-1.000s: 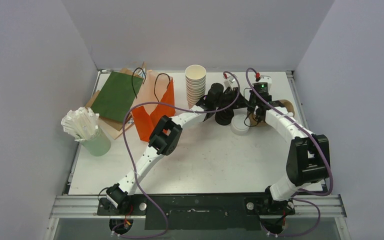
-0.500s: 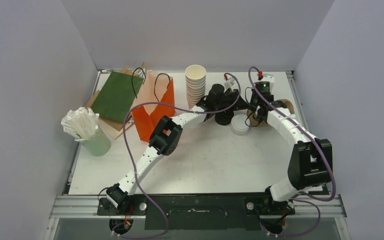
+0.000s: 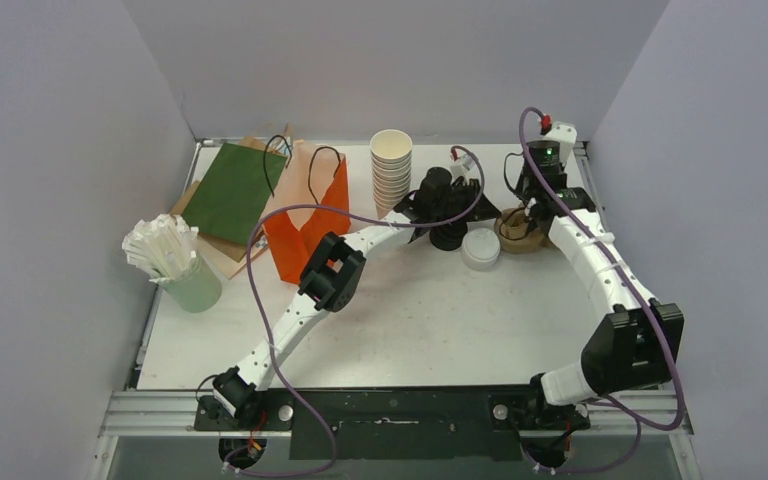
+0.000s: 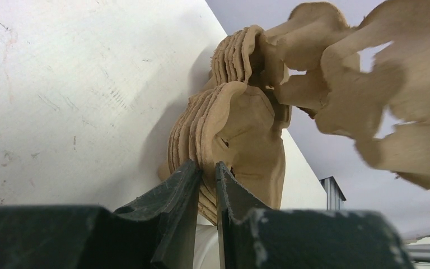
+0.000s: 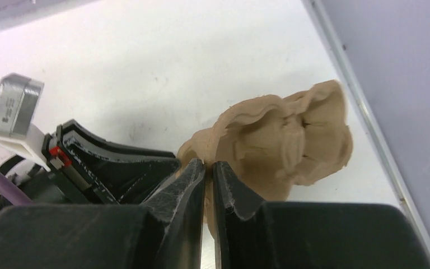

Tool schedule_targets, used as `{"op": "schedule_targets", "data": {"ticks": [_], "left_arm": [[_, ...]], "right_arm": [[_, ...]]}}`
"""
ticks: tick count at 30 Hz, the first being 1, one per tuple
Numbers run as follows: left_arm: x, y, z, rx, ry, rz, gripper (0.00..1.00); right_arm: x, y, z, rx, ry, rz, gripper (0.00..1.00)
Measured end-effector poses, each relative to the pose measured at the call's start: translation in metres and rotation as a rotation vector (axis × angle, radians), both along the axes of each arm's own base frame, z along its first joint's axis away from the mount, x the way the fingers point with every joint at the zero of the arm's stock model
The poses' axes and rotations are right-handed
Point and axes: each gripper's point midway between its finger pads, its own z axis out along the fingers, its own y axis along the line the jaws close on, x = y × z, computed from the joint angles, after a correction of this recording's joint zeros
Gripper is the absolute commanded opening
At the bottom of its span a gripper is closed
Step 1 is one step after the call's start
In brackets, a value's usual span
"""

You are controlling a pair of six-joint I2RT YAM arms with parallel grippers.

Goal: Pack the takeout coffee
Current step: Pick up the cup tray from the cup tray.

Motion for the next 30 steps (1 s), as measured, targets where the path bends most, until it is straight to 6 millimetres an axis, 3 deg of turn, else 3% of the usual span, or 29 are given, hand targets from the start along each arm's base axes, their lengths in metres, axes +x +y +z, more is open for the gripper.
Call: {"op": "schedule_targets", "data": {"ticks": [10,18,22,30], "left_arm": [[0.0,0.001,-0.002,0.028,-0.023,-0.001,0.21],[-0.009,-0.002,0.008,0.086,-0.071,-0.01,0.23],[-0.02,-0.005,0.034,0.109,-0.124,-0.021,0.24],[-0.056,-0.009,0.138,0.08,-0.297,-0.027,0.28]], "right_arm": [[-0.01,-0.016,0.05,-0.049,-0.054,-0.062,0.0],[-0.035,-0.022,0.094,-0.052,-0.115,-0.062,0.0],[-0.056,-0.023,0.11,-0.041,-0.129,-0.05,0.0],[-0.095,-0.026,0.125,-0.036,-0.113,-0.035,0.0]]}}
